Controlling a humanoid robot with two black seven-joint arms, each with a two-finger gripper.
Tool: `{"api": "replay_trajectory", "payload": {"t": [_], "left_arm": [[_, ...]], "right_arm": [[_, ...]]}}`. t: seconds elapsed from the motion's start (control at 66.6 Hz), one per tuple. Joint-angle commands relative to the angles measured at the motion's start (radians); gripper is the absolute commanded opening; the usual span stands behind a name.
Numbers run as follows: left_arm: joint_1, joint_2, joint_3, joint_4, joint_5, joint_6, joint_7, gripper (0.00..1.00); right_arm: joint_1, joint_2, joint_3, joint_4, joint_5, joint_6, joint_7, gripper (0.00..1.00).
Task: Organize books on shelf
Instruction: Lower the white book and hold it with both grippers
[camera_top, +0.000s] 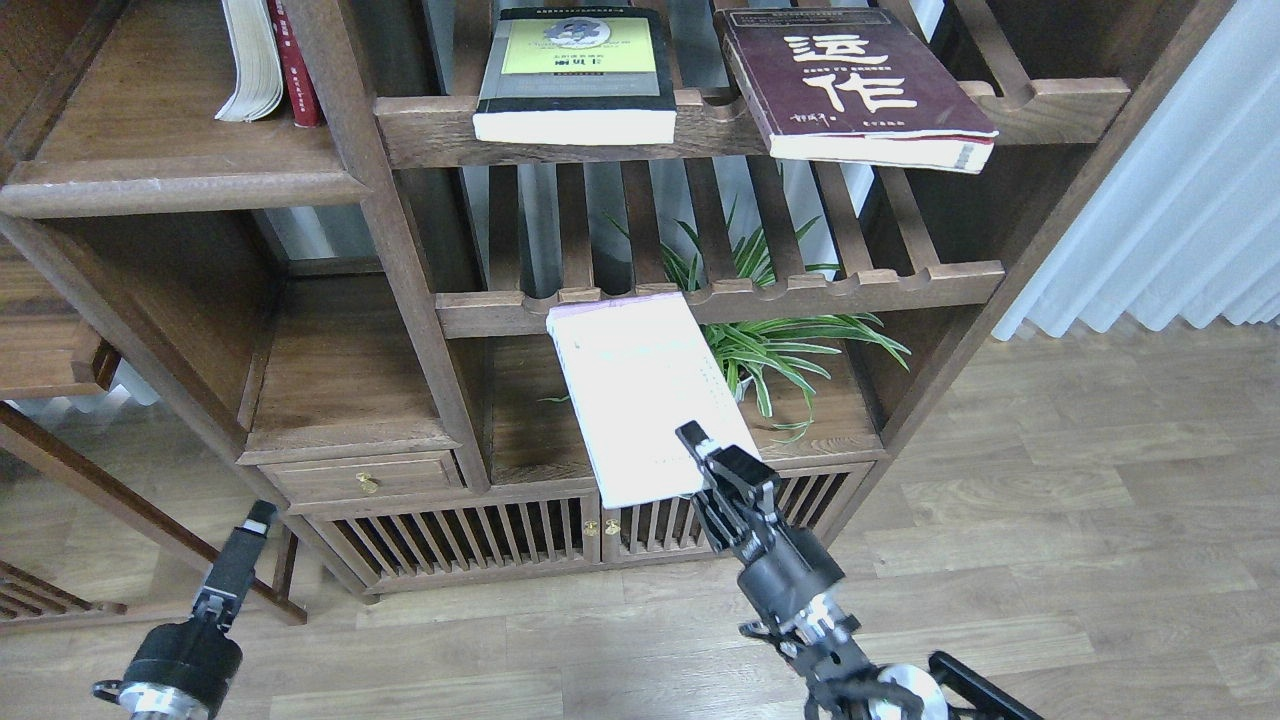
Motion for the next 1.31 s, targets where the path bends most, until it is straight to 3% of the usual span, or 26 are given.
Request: {"api": "replay_trajectory", "payload": {"t": [0.0, 0.075, 0.15, 0.225, 0.3, 0.525, 0.781, 0.976, 1.156, 1.291], "left_arm": [[-0.006, 0.010, 0.038, -0.013, -0.057, 0.000, 0.007, 1.00], [-0.011, 0.021, 0.105, -0.038, -0.171, 0.000, 0.019, 1.00], [-0.018, 0.077, 0.210, -0.092, -0.350, 0.000, 0.070, 1.00], [-0.027, 0.108, 0.282, -0.130, -0.502, 0.000, 0.148, 1.00], [-0.021, 0.117, 0.305, -0.141, -0.542, 0.000, 0.179, 1.00], [-0.027, 0.105, 0.446, -0.159, -0.564, 0.000, 0.180, 0.99], [-0.029, 0.079, 0.481, -0.165, -0.582, 0.000, 0.168, 0.97], [-0.027, 0.067, 0.547, -0.162, -0.584, 0.000, 0.162, 0.89], [-0.027, 0.039, 0.581, -0.158, -0.587, 0.000, 0.134, 0.71], [-0.031, 0.036, 0.615, -0.139, -0.591, 0.000, 0.091, 0.33]], "right_arm": [[-0.035, -0.028, -0.033, -0.031, -0.006, 0.000, -0.031, 0.03], [-0.038, -0.028, -0.050, -0.047, -0.006, 0.000, -0.033, 0.03], [-0.039, -0.023, -0.076, -0.050, -0.006, 0.000, -0.036, 0.03], [-0.044, -0.013, -0.090, -0.051, -0.006, 0.000, -0.040, 0.03], [-0.047, -0.005, -0.092, -0.053, -0.006, 0.000, -0.047, 0.03], [-0.047, 0.058, -0.096, -0.053, -0.006, 0.000, -0.060, 0.03], [-0.048, 0.092, -0.101, -0.056, -0.009, 0.000, -0.103, 0.04], [-0.055, 0.092, -0.139, -0.059, -0.018, 0.000, -0.105, 0.04], [-0.058, 0.092, -0.156, -0.087, -0.058, 0.000, -0.111, 0.04], [-0.076, 0.093, -0.161, -0.088, -0.067, 0.000, -0.113, 0.04]]}}
